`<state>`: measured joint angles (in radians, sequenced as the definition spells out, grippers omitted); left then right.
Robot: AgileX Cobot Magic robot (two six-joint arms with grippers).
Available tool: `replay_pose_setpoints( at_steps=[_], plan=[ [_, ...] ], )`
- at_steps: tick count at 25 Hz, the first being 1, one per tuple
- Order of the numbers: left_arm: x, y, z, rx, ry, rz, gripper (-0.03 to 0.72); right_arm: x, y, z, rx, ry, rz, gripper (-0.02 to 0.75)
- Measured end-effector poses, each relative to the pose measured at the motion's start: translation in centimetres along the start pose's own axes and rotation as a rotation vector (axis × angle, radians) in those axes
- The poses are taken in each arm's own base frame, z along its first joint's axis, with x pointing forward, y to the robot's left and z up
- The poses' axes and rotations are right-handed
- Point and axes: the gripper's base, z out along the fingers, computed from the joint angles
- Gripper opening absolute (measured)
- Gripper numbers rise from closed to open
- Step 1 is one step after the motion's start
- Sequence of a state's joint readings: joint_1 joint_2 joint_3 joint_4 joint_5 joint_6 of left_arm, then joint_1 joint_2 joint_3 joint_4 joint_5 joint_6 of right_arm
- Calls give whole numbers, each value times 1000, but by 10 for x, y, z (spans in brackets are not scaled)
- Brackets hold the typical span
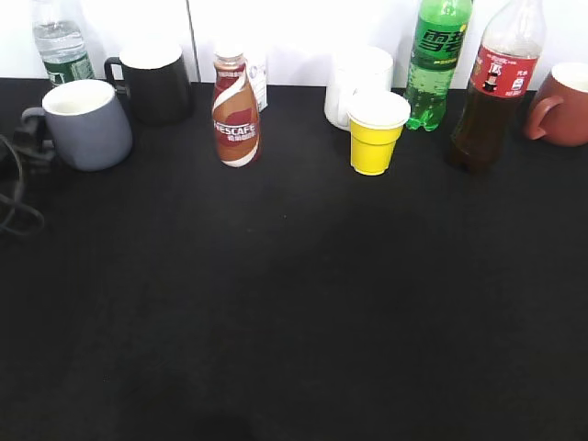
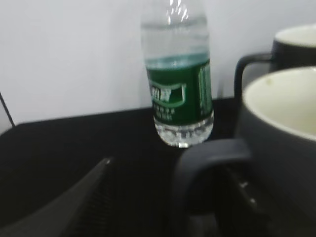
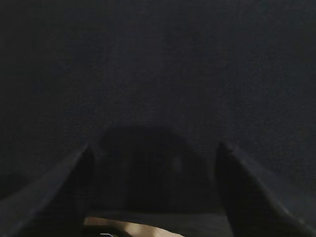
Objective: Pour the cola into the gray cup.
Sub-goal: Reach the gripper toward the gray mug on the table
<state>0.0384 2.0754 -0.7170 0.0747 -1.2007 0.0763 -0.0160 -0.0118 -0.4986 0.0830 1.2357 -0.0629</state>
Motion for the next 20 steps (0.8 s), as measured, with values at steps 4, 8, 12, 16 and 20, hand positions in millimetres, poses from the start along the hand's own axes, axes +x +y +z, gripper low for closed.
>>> replay_pose_setpoints(
  at_steps=[4,8,12,16,20],
  plan=[
    [4,-1,0,9,6,2,459,0,0,0,0,0,0,574],
    [4,-1,8,8,-13,3,458,0,0,0,0,0,0,574],
    [13,-1,14,11,-6,2,415,0,0,0,1,0,0,574],
    [14,2,14,16,-6,7,166,0,0,0,1,0,0,574],
    [12,2,15,19,-16,-11,55,-17,-1,-2,13,-185,-1,574]
  ],
)
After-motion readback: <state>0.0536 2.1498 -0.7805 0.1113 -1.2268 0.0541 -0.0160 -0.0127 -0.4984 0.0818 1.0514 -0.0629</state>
